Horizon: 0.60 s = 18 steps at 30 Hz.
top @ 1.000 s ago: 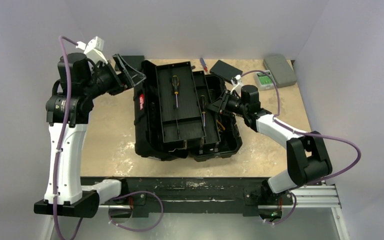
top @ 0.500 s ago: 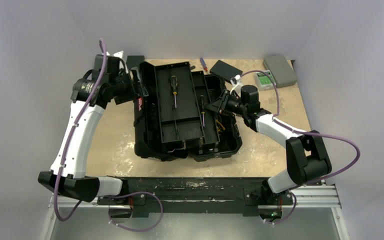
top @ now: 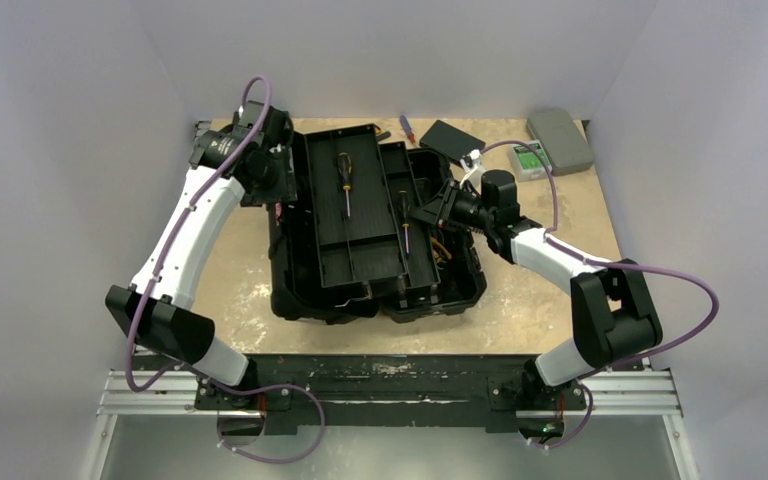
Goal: Pack the tool kit
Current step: Close the toolbox at the center of the board.
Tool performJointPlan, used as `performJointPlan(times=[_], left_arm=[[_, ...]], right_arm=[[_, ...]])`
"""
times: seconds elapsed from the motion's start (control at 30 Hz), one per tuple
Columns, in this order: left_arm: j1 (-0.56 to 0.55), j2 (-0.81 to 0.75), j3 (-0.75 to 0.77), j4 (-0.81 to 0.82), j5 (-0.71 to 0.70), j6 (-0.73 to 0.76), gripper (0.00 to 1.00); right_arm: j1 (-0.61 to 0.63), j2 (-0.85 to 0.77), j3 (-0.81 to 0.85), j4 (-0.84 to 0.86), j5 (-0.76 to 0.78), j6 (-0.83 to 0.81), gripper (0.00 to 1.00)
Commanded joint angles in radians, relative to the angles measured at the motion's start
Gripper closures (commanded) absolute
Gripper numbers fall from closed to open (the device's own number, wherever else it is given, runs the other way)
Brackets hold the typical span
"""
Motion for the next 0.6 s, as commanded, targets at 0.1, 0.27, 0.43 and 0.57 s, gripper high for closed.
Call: performJointPlan(times=[0.1,0.27,0.43,0.57], left_arm=[[-0.039,0.054,0.06,-0.044,-0.07,0.021,0.48],[-0.077,0.11,0.084,-0.058,-0.069,0.016,0.48],[-0.084,0.171,0.098,-0.123,-0.15,0.012,0.62],[-0.084,0.17,0.105,-0.163,-0.233,-0.002,0.71]], right_arm=[[-0.052,0.096,-0.084,-0.186,0.136,-0.143,1.0],[-0.052,0.096,-0.084,-0.185,0.134,-0.143,1.0],[-0.054,0.092,-0.087,-0.183,0.131,-0.141,1.0],[-0.054,0.092,-0.087,-0.18,0.127,-0.14,1.0]])
